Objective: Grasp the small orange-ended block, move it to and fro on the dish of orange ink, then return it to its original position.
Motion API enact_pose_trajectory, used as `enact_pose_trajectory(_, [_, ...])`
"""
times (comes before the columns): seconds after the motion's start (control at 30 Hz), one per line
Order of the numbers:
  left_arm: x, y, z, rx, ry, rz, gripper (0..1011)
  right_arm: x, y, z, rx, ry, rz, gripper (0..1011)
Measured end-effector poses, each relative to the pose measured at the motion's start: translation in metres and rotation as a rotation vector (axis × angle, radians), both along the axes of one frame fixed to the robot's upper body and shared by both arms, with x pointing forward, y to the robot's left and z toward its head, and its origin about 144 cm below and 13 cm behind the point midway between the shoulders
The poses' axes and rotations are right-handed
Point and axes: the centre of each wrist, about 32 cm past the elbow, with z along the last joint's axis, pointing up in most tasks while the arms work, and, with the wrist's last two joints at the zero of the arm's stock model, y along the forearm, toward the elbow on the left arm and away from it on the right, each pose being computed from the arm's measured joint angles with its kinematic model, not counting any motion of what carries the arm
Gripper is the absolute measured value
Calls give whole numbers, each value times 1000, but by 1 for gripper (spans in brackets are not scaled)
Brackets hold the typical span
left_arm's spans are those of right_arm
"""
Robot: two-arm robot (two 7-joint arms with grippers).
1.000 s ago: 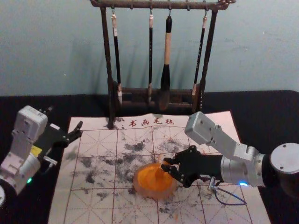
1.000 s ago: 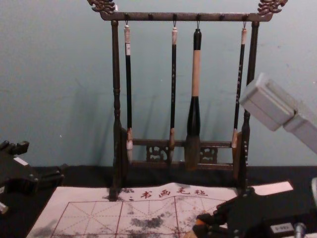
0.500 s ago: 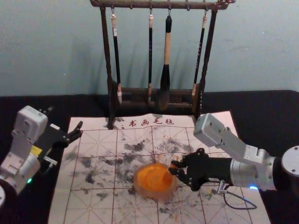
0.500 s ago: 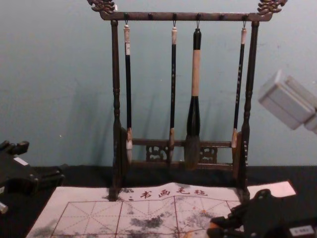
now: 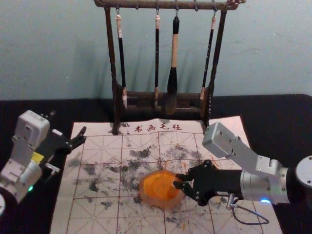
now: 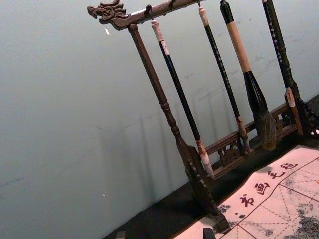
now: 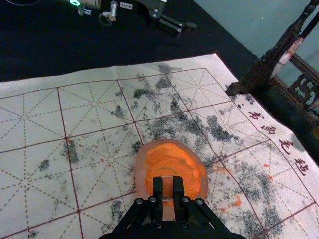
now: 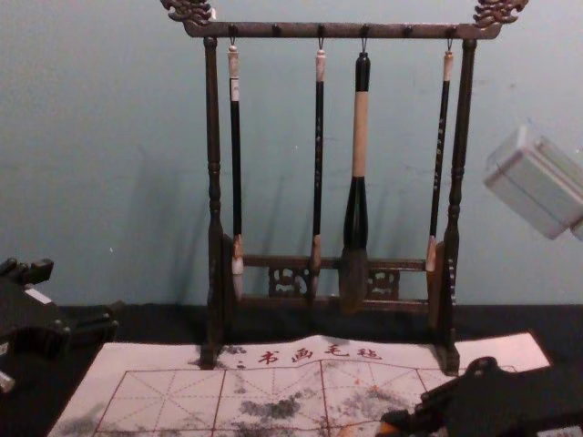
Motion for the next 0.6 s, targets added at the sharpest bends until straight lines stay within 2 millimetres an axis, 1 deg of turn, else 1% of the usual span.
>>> enact_pose_trajectory(0.6, [0,0,0,0,0,0,1001,3,5,1,12,0,4,92])
